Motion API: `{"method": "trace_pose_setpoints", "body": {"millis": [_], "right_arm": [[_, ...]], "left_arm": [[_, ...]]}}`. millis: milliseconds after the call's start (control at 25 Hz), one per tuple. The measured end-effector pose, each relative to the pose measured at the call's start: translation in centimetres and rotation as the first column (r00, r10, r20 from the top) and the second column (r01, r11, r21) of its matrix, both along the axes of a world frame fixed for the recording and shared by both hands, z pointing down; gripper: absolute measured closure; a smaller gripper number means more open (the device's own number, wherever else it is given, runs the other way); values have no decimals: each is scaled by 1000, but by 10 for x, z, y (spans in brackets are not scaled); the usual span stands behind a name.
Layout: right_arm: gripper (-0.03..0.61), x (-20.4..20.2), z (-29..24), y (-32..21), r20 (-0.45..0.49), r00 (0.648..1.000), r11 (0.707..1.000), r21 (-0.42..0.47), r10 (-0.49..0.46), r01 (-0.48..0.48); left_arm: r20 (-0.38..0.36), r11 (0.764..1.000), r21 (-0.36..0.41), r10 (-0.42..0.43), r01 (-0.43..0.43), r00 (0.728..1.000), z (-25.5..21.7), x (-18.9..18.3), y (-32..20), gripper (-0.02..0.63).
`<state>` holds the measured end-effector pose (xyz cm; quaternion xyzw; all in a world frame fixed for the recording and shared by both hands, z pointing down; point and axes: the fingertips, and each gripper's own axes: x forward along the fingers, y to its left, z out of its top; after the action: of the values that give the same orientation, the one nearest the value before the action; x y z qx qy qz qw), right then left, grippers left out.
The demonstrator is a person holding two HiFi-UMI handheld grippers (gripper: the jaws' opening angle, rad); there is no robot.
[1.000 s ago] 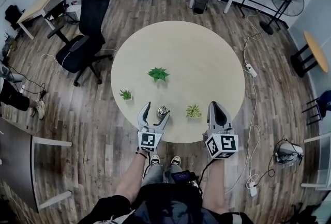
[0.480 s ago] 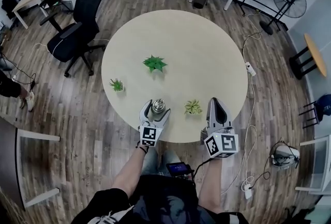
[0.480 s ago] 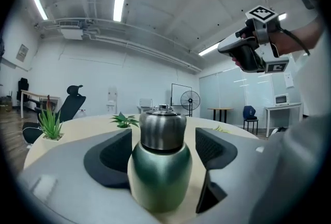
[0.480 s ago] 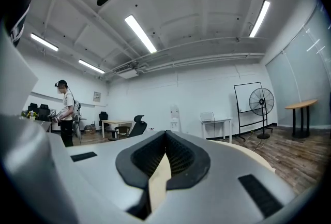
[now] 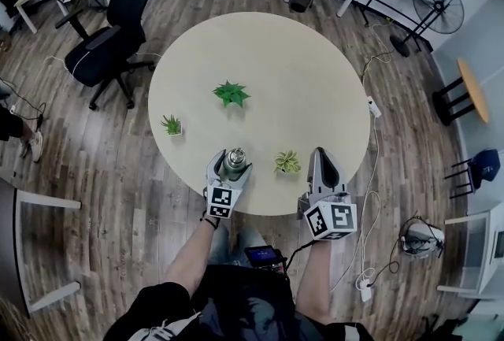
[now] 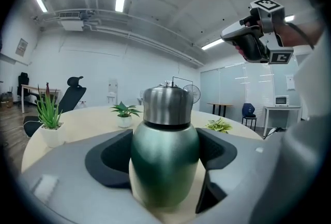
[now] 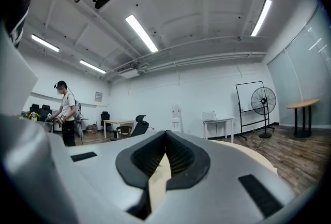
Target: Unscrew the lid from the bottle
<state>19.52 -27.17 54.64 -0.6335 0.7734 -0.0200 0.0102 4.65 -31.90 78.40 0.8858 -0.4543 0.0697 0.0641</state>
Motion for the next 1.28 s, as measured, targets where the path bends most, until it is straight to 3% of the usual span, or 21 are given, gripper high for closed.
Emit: {"method": "trace_pose_setpoints", "body": {"millis": [240,720,1000,1080,1160,1280], "right_arm": [[575,-10,-19,4,8,1000,1000,-5,-21,21],[574,-46,-111,15,-3,988,987,25,-156,156],[570,-67,-126,20,-17,971,971,26,-238,238],[434,-74,-126,24,-23,961,961,21,-276,277],[387,-80,-127,28,-18,948,948,25,-317,318],[213,-97,-127,38,2,905,904,26,-426,426]], "left_arm": [[-9,999,50,13,-13,1000,-60,-4,7,239],[12,993,110,45,-46,999,-233,-5,30,239],[34,988,138,68,-72,997,-277,-2,44,239],[35,987,141,73,-78,997,-281,-1,47,239],[41,986,142,83,-88,996,-284,0,51,239],[50,984,141,105,-112,993,-285,2,55,239]]}}
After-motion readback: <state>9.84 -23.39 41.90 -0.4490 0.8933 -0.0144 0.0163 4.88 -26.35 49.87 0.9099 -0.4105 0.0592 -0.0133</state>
